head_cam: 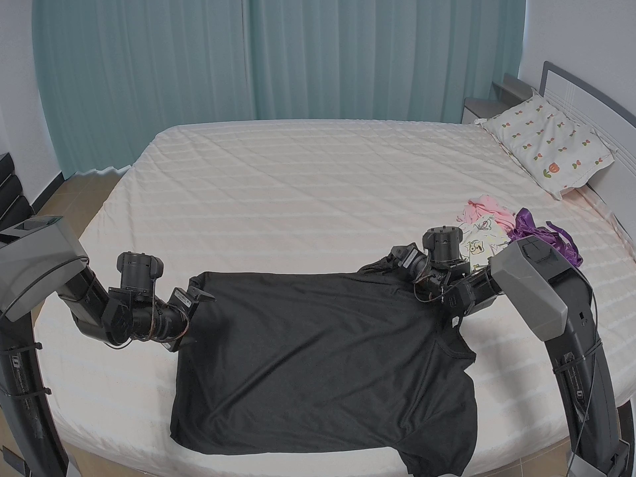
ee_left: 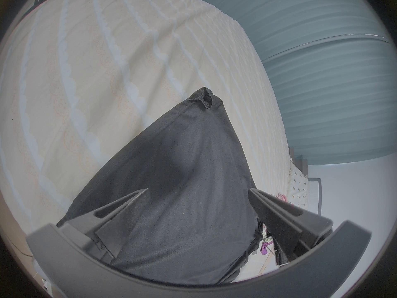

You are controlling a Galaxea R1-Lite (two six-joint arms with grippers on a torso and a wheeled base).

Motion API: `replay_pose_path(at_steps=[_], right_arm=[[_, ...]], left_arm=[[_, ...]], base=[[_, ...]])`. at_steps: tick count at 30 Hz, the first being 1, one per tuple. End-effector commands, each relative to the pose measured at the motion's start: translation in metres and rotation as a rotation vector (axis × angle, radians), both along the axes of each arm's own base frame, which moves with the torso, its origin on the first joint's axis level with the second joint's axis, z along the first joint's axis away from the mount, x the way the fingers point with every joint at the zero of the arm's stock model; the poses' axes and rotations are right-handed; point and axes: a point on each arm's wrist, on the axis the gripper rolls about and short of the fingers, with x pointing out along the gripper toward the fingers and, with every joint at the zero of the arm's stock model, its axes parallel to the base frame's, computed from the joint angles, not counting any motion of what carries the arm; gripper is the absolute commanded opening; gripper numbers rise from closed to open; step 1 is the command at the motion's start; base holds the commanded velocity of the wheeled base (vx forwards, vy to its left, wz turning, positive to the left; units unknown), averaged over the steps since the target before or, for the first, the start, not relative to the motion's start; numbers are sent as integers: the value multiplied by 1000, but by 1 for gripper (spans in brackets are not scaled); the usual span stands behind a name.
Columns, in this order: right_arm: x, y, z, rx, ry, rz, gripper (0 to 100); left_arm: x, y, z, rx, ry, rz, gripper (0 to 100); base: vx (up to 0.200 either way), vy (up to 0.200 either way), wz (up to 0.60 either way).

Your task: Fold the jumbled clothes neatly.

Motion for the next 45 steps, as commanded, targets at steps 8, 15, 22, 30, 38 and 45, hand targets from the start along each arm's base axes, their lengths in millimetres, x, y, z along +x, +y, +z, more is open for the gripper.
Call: replay_pose_path(at_steps=[8, 15, 22, 30, 38, 45], right_arm=[[-11, -44, 5, -110, 57, 19, 100], [-10, -41, -9, -118, 76, 45, 100], [-4, -29, -35, -132, 93, 92, 100], [5, -38, -33, -127, 65, 68, 0], [15, -55, -19, -103, 4, 18, 0], [16, -54, -17, -111, -20, -10, 0]], left_arm=[[-1, 0, 0, -2, 3, 0, 100], [-1, 0, 1, -3, 1, -1, 100], [-1, 0, 1, -2, 1, -2, 100], [-1, 0, 0, -1, 2, -3, 100], [-1, 0, 0, -1, 1, -1, 100], [13, 2, 9, -3, -53, 8, 100]], base=[[0, 0, 0], [0, 0, 0], [0, 0, 0], [0, 0, 0], [0, 0, 0], [0, 0, 0]])
